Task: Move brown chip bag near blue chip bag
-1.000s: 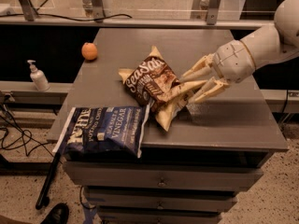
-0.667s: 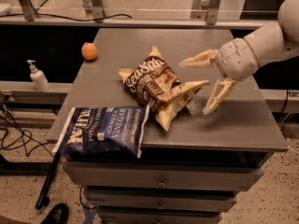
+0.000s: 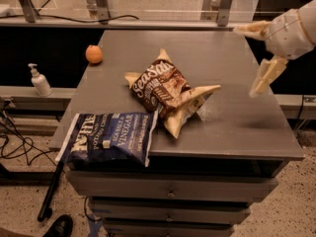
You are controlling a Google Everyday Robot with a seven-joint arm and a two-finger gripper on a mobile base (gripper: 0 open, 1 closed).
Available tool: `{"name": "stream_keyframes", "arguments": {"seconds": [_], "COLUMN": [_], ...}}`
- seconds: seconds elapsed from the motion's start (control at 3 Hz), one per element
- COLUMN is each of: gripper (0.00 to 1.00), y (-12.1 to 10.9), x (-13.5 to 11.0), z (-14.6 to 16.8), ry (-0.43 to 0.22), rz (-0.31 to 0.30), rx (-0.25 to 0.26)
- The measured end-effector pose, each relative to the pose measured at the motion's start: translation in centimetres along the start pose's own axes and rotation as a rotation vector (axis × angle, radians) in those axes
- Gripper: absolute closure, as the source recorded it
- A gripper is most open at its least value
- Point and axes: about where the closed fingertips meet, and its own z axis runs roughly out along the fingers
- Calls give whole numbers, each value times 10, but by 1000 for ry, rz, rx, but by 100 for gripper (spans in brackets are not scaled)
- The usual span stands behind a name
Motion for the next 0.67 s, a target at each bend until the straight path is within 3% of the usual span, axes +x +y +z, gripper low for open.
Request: {"name": "stream_keyframes", "arguments": {"seconds": [0.33, 0.67], "gripper": [0, 0], "y": [-40, -40], "x": [46, 60], "z": [-66, -71], "ry": [238, 280], "rz": [84, 103], "rx": [188, 197]}}
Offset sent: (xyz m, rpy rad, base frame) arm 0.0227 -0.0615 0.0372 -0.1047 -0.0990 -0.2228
